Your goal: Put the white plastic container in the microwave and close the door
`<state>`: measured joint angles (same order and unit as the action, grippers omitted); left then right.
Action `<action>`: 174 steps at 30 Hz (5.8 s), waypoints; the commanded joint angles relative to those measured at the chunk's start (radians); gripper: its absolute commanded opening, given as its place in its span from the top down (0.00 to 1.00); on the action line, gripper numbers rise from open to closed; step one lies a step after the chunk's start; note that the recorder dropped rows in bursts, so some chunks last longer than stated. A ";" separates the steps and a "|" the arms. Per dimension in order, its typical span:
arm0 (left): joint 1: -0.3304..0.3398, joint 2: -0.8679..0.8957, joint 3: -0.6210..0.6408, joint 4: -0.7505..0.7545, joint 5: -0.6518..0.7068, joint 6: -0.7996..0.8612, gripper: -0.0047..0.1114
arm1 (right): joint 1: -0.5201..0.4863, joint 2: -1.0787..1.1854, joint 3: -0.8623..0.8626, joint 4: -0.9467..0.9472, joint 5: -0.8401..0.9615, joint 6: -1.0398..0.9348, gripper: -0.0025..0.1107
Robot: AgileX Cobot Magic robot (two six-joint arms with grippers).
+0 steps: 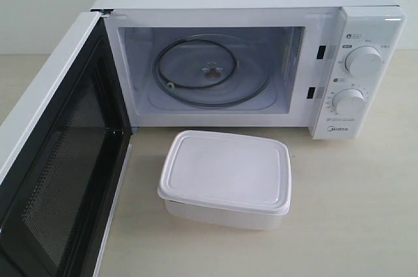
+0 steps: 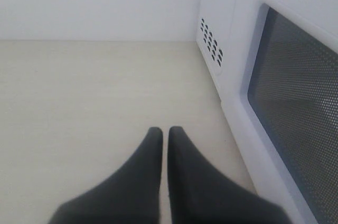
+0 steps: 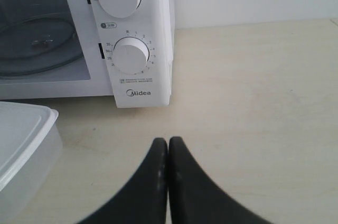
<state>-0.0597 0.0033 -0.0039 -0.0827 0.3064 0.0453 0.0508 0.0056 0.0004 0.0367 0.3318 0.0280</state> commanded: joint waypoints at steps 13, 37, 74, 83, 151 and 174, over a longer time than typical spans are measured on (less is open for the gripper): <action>0.004 -0.003 0.004 -0.003 0.000 0.008 0.92 | -0.006 -0.006 0.000 0.002 -0.313 -0.007 0.98; 0.004 -0.003 0.004 -0.003 0.000 0.008 0.92 | -0.006 0.376 -0.171 0.002 -0.664 -0.213 0.98; 0.004 -0.003 0.004 -0.003 0.000 0.008 0.92 | -0.006 0.832 -0.195 -0.231 -0.862 0.114 0.98; 0.004 -0.003 0.004 -0.003 0.000 0.008 0.92 | -0.006 1.196 -0.215 -0.639 -1.234 0.277 0.98; 0.004 -0.003 0.004 -0.003 0.000 0.008 0.92 | 0.415 1.793 -0.559 -0.878 -0.979 0.392 0.98; 0.004 -0.003 0.004 -0.003 0.000 0.008 0.92 | 0.609 1.667 -0.500 -0.748 -0.700 0.432 0.98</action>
<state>-0.0583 0.0033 -0.0039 -0.0772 0.3064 0.0491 0.6570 1.7294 -0.5290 -0.7211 -0.3640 0.4685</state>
